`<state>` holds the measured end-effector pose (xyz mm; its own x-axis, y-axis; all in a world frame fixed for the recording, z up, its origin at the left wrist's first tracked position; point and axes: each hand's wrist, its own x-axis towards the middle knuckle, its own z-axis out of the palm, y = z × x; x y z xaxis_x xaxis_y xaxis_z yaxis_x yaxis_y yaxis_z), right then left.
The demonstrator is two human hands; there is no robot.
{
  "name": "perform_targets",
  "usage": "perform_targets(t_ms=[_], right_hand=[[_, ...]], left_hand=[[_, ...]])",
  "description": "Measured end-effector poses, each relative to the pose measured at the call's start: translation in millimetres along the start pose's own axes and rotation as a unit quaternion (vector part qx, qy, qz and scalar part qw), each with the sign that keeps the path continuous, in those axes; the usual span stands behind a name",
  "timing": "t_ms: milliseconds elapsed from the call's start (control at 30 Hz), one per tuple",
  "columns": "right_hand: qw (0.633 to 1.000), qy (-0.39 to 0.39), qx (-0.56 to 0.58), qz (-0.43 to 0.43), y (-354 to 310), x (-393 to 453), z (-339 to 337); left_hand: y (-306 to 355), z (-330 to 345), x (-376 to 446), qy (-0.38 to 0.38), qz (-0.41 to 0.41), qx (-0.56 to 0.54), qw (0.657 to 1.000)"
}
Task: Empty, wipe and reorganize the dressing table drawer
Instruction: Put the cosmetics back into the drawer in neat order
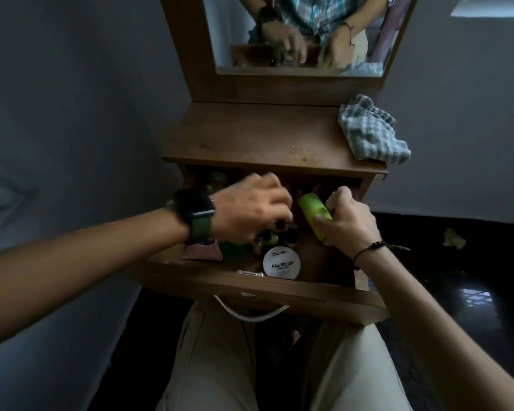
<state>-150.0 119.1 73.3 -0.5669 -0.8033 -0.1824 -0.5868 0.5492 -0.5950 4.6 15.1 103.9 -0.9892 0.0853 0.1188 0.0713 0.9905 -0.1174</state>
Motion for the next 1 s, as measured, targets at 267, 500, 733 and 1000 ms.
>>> perform_targets(t_ms=[267, 500, 733, 1000], right_hand=[[0.99, 0.029, -0.134, -0.038, 1, -10, 28], [0.988, 0.004, -0.151, -0.014, 3, -12, 36], [0.99, -0.032, -0.139, 0.016, 3, -9, 40], [0.985, -0.07, -0.156, 0.036, 1, -11, 42]], left_hand=[[-14, 27, -52, 0.118, -0.31, -0.144, 0.932], [5, 40, -48, 0.179, -0.407, -0.18, 0.877], [5, 45, -51, 0.213, -0.438, -0.156, 0.859], [11, 45, -50, 0.213, -0.422, -0.112, 0.874]])
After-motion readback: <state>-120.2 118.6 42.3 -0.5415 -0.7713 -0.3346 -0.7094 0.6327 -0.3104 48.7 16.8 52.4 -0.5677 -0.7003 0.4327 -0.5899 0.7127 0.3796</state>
